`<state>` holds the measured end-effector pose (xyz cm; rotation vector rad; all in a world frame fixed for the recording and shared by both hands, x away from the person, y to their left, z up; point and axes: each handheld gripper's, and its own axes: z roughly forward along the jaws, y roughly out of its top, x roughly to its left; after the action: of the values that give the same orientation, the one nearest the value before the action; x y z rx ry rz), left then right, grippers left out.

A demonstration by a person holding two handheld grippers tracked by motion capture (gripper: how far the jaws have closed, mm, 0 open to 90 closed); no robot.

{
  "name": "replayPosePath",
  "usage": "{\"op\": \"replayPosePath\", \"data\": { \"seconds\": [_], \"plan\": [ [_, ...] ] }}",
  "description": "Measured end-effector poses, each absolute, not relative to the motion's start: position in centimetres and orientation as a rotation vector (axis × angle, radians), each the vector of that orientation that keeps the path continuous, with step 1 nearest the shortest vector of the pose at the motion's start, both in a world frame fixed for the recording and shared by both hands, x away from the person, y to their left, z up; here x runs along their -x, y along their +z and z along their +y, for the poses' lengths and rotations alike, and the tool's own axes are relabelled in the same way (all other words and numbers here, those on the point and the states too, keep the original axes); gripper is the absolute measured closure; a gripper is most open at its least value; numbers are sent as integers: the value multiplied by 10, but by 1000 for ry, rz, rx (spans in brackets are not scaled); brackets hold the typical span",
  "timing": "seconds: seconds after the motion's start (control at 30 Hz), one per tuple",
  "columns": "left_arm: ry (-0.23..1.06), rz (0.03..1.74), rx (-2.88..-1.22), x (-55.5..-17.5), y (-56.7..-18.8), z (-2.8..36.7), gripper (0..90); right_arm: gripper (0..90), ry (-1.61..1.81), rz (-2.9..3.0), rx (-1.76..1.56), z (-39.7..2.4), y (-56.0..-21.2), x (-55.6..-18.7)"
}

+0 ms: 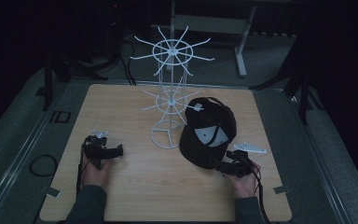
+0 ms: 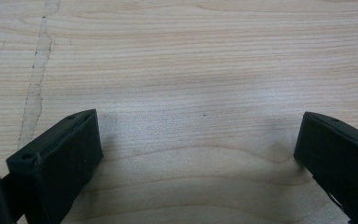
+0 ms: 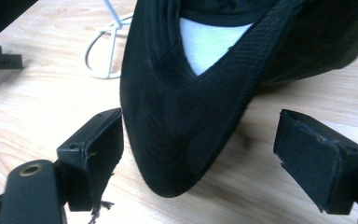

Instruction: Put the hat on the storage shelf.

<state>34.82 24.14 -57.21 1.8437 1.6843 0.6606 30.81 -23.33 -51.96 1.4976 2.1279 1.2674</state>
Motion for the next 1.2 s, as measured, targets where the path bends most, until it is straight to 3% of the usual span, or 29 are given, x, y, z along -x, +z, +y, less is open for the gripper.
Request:
{"op": "replayPosePath", "data": {
  "seconds": [0.1, 0.33, 0.5, 0.83, 1.2],
  "plan": [
    [660, 1684, -1844, -348, -572, 241, 8, 155, 1264, 2163, -1490, -231, -522, -310],
    [660, 1684, -1844, -348, -572, 241, 9, 280, 1260, 2203, -1512, -228, -526, -316],
    [660, 1684, -1844, -348, -572, 241, 9, 464, 1292, 2246, -1511, -225, -532, -323],
    [660, 1684, -1844, -348, -572, 241, 8, 702, 1398, 2302, -1514, -221, -539, -329],
    [660, 1684, -1844, -348, -572, 241, 8, 786, 1471, 2302, -1444, -216, -535, -325]
  ]
}}
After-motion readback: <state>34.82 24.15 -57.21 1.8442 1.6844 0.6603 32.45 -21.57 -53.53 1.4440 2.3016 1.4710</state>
